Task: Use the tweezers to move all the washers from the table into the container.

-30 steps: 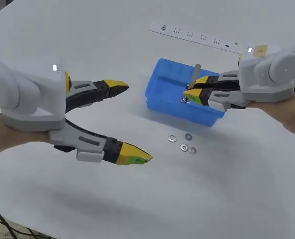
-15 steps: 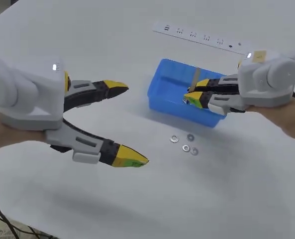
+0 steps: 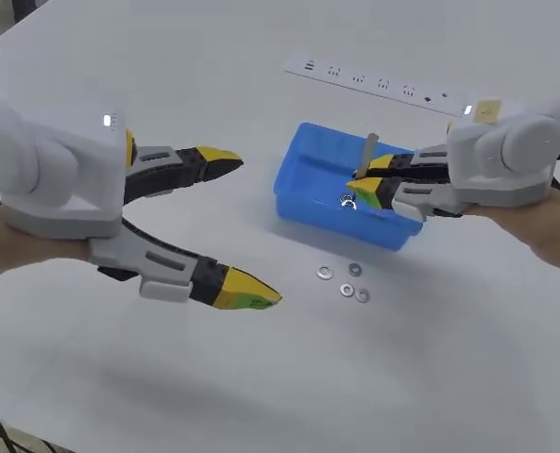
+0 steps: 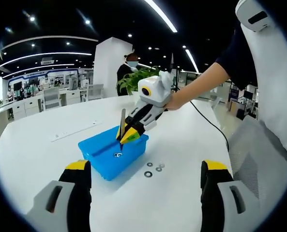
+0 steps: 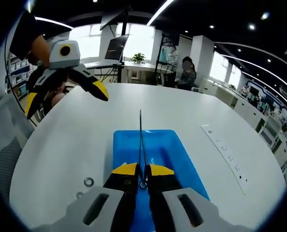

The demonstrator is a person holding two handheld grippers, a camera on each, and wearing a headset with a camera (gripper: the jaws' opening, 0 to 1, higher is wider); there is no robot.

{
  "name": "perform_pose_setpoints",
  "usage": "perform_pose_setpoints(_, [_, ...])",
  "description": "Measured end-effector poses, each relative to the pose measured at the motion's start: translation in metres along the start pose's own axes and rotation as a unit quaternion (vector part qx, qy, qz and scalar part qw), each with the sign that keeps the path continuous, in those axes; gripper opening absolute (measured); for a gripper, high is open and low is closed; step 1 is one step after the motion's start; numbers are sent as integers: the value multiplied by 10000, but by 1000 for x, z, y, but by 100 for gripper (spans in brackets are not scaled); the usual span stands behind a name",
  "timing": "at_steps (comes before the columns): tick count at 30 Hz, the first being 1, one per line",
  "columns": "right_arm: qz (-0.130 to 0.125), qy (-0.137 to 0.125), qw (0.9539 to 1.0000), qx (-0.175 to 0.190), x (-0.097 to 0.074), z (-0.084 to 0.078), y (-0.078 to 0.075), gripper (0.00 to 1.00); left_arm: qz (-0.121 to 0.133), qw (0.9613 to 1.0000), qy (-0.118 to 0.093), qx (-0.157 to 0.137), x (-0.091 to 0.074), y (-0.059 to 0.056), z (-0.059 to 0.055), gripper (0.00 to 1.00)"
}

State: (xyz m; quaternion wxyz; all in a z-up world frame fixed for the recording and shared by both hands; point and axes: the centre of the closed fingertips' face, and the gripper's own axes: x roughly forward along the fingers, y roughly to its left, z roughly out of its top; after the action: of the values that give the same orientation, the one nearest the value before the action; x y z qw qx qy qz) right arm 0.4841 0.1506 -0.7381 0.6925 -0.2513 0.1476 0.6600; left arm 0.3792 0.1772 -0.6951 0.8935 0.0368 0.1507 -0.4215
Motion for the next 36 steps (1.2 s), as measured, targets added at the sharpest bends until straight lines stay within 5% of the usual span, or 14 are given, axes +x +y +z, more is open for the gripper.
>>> perform_pose_setpoints(4, [-52,-62,9999,-73,-4,9,-2,8,91,9995,-271,166,14,15,20,91])
perform_pose_setpoints(10, [-106,-64,9998,-137,-8,12,-1,8,88,9989,-326,326,33,32,42,80])
perform_pose_setpoints(13, [-54,-11,9997,-229,-9,10,4,8,303,9975,-521,376,45,46,60,75])
perform_pose_setpoints(16, [-12,2,9996,-271,-10,10,7,8,168,9972,-592,432,59,50,74,69])
perform_pose_setpoints(22, [11,-88,9995,-306,-12,15,9,8,-269,9974,-285,604,79,42,70,44])
perform_pose_setpoints(29, [-6,-159,9994,-305,-14,18,7,8,-453,9963,-85,729,93,33,65,40])
perform_pose_setpoints(36, [-14,-159,9995,-284,-17,15,6,8,-594,9955,-61,734,90,33,69,24])
